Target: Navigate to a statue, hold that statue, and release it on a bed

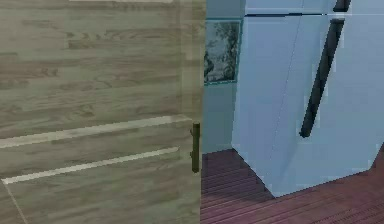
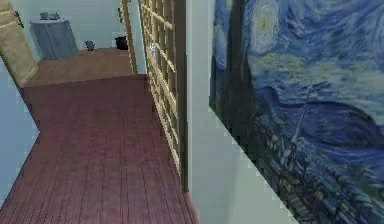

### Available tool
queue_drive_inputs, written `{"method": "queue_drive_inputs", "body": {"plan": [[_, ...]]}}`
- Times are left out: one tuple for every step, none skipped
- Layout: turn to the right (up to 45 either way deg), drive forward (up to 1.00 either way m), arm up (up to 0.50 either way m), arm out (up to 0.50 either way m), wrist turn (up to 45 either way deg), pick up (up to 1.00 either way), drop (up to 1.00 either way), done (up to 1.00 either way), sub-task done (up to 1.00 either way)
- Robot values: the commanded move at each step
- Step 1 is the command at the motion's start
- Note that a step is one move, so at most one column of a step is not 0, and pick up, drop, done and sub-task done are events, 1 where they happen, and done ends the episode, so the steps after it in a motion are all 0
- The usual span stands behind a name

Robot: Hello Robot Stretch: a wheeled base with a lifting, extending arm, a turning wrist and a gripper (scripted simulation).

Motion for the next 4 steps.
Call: {"method": "queue_drive_inputs", "body": {"plan": [[-15.0,0.00,0.00,0.00,0.0,0.00,0.00,0.00,0.00],[-3.0,0.00,0.00,0.00,0.0,0.00,0.00,0.00,0.00],[0.0,0.05,0.00,0.00,0.0,0.00,0.00,0.00,0.00],[-45.0,0.00,0.00,0.00,0.0,0.00,0.00,0.00,0.00]]}}
